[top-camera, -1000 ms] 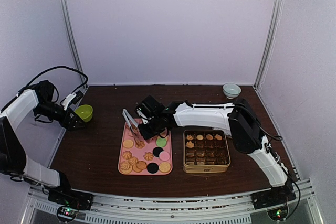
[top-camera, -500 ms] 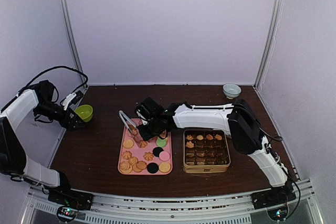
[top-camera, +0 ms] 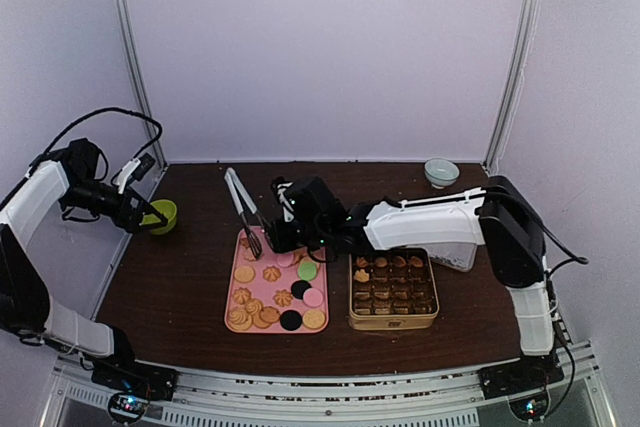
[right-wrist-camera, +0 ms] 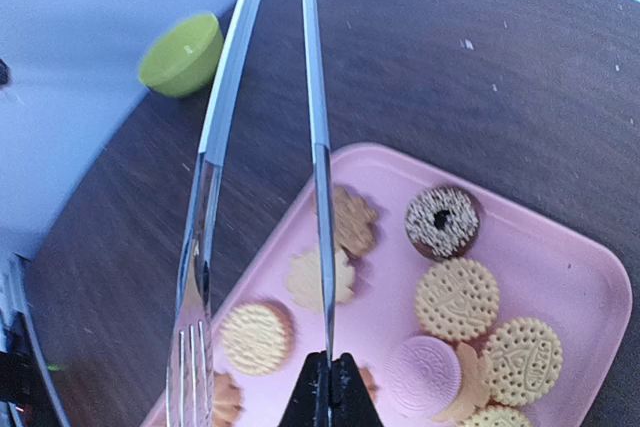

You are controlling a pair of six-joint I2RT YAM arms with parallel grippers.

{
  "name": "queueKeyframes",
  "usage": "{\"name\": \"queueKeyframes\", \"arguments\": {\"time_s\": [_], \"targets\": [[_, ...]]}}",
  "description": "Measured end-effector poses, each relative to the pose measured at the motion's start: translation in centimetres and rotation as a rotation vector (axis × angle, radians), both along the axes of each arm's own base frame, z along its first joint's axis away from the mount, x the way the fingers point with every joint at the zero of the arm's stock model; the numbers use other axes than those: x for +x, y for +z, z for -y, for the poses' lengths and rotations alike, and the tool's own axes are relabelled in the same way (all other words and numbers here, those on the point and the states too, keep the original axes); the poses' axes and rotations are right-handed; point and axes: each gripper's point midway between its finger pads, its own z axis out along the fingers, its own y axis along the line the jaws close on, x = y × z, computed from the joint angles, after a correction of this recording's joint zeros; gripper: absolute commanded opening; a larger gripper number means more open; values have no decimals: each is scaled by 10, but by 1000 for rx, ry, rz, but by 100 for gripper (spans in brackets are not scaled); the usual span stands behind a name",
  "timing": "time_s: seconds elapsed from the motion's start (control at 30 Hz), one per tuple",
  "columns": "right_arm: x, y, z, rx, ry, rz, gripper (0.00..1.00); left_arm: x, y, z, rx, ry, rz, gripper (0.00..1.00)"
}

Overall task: Pack the cookies
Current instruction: Pick up the clamp from the plate, then pass from the right arm to the left

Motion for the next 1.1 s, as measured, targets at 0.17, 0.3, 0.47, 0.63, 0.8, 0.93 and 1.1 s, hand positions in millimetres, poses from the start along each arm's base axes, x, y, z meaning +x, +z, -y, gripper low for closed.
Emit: {"name": "queueKeyframes", "arguments": {"time_s": [0.17, 0.3, 0.47, 0.63, 0.8, 0.93, 1.1], "targets": [[0, 90, -12, 314, -2, 82, 0, 9, 48, 30, -100, -69, 90, 98], [-6, 146, -14, 546, 12, 121, 0, 3, 80, 67, -248, -169, 104, 98], [-14, 182, -17, 723, 45, 130, 0, -2, 106, 99, -429, -236, 52, 98], [-27, 203, -21, 808, 84, 141, 0, -3, 129, 126, -538, -292, 24, 91], [-38, 217, -27, 841, 113, 152, 0, -8, 142, 147, -590, -346, 6, 78], [-45, 229, -31, 865, 133, 165, 0, -4, 145, 152, -631, -345, -7, 67], [-45, 232, -34, 874, 137, 172, 0, -10, 146, 163, -676, -370, -51, 56]]}}
